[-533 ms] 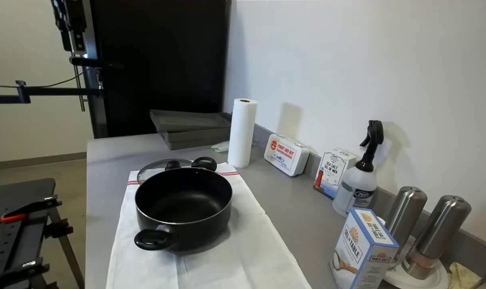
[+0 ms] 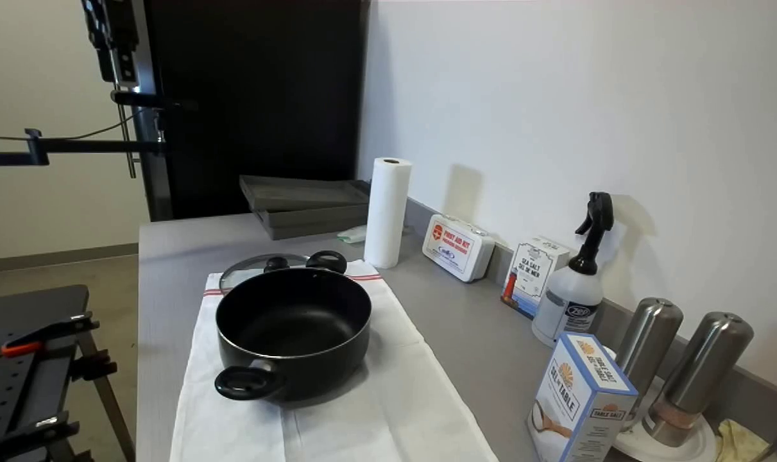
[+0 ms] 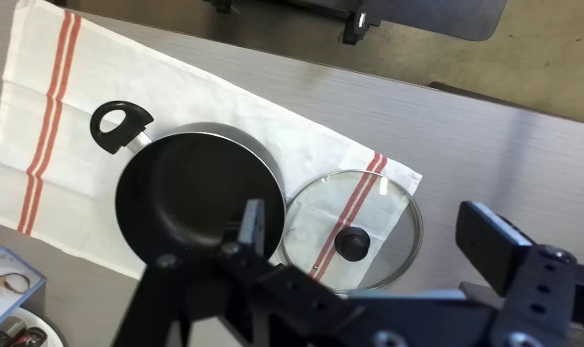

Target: Put the lid on the pot

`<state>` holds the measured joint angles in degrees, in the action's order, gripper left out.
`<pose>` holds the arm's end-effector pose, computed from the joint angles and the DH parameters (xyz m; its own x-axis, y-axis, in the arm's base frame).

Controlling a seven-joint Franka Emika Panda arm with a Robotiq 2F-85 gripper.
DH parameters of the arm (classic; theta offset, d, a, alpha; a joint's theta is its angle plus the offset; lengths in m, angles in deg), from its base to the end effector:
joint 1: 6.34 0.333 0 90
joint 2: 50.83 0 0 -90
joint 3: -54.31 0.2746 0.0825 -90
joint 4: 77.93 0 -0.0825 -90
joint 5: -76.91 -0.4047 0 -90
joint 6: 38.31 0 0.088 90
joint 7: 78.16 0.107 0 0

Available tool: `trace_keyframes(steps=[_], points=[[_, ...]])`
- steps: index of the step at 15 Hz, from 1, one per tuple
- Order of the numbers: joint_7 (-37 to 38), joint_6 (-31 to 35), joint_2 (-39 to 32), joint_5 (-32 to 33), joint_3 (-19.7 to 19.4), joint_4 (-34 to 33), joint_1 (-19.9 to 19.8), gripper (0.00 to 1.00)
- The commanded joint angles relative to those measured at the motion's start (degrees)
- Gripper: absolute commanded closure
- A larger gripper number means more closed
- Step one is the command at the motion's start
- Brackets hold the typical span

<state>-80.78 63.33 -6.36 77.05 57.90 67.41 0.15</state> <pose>0.3635 0.0645 0.4851 0.9791 0.2033 0.0103 0.2026 -0.9781 0.0468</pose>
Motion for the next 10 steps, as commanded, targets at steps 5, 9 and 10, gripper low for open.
trace_keyframes(steps=[5,9,10], points=[[0.11,5.87,-4.3,-0.1,0.51,1.61,-0.1,0.0],[1.07,14.86,-10.83,-0.1,1.93,3.97,0.42,0.0],[1.35,16.89,-12.99,-0.12,2.48,4.25,0.65,0.0]])
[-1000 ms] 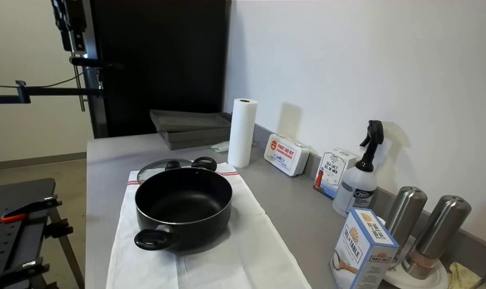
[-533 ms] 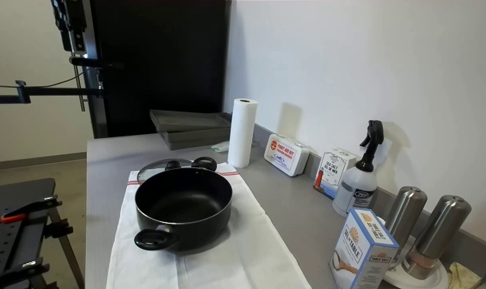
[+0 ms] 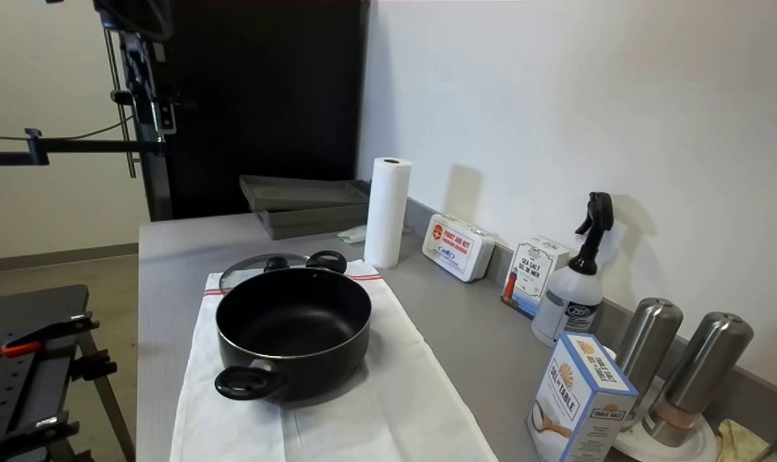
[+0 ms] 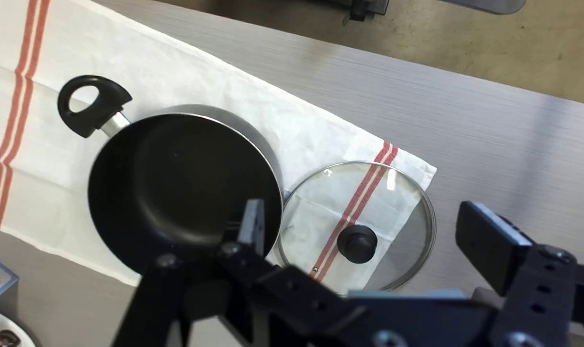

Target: Put the lid on the pot

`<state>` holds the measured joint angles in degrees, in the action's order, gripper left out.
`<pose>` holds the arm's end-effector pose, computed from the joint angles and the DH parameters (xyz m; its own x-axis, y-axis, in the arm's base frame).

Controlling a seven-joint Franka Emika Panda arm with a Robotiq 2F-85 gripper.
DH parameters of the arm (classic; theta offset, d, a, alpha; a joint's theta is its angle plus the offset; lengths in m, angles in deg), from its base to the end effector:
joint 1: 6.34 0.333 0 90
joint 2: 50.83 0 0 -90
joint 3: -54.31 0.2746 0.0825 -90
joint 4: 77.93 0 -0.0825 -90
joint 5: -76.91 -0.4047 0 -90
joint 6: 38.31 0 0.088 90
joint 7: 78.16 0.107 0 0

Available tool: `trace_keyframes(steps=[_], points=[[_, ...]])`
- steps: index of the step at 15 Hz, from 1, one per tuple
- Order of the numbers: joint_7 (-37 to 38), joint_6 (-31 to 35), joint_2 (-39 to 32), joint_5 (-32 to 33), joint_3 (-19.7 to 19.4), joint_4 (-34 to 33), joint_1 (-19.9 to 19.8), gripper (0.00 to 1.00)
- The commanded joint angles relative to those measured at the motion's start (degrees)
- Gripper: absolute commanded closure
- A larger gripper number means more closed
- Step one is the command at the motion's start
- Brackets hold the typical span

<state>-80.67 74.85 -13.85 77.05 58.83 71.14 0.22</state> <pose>0.3899 0.0740 0.4202 0.9751 0.2212 0.0149 0.2202 -0.9741 0.0504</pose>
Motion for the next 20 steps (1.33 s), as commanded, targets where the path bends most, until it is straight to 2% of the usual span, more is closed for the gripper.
trace_keyframes(steps=[1,10,20], points=[[1.39,7.25,-7.38,0.14,2.1,0.69,0.74,0.0],[1.8,23.13,-28.83,1.12,5.26,-4.29,2.14,0.0],[0.94,28.67,-49.06,2.31,4.59,-16.84,2.43,0.0]])
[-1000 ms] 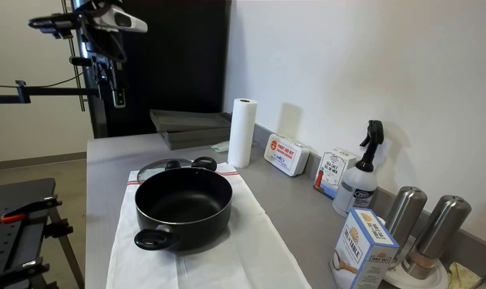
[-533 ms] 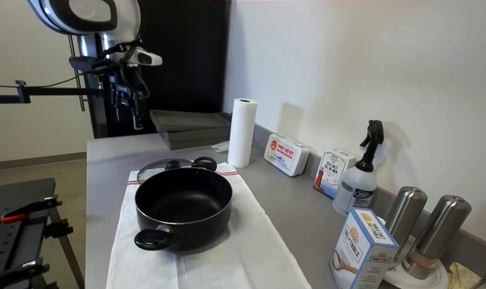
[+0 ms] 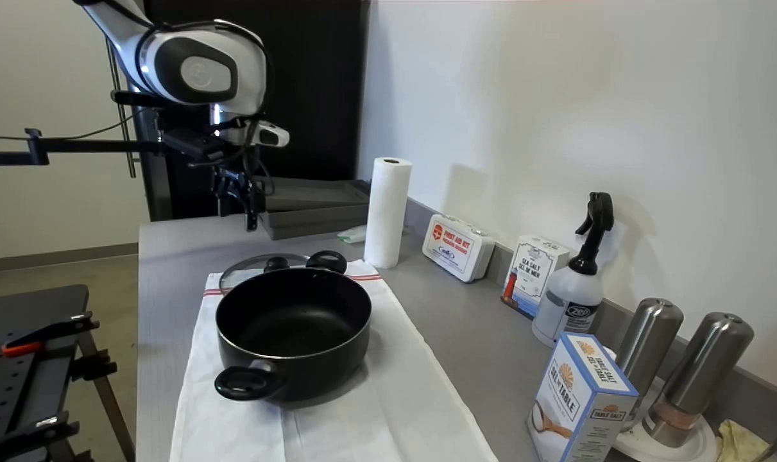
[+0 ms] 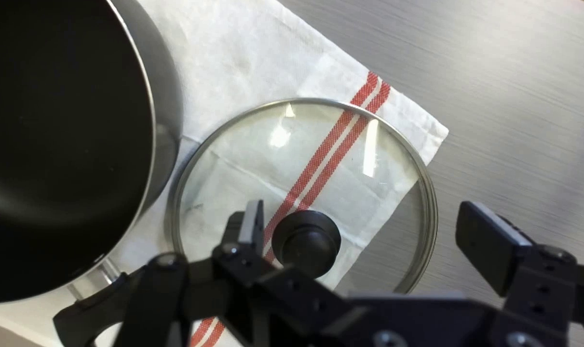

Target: Put the lid on the pot

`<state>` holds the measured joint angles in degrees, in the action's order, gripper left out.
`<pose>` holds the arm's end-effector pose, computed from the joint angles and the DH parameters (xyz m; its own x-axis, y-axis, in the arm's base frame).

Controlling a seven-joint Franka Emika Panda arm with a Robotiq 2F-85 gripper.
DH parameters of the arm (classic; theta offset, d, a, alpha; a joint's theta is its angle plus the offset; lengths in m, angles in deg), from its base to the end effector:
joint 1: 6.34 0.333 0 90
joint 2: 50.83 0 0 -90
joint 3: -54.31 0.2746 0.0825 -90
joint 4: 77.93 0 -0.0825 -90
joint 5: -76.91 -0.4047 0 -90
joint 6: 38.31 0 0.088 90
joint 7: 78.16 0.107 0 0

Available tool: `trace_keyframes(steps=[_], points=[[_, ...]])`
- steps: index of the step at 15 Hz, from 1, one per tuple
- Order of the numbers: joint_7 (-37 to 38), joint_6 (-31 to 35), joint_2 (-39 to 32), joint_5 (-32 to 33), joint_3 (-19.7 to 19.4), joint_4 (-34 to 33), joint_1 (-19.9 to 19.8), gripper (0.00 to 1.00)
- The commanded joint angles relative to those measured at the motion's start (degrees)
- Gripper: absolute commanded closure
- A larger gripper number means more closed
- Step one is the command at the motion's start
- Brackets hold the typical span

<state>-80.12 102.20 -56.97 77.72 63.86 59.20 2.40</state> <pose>0.4766 0.1593 0.2118 0.9334 0.3559 -0.0462 0.3558 -0.9345 -0.0109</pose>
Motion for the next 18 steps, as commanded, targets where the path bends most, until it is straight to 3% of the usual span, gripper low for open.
trace_keyframes(steps=[1,10,18], points=[[0.17,1.67,-7.6,1.64,-0.5,-6.09,0.28,0.0],[0.52,5.4,-19.86,7.18,-2.28,-13.38,1.51,0.0],[0.15,7.19,-24.57,8.35,-2.58,-16.77,2.56,0.0]])
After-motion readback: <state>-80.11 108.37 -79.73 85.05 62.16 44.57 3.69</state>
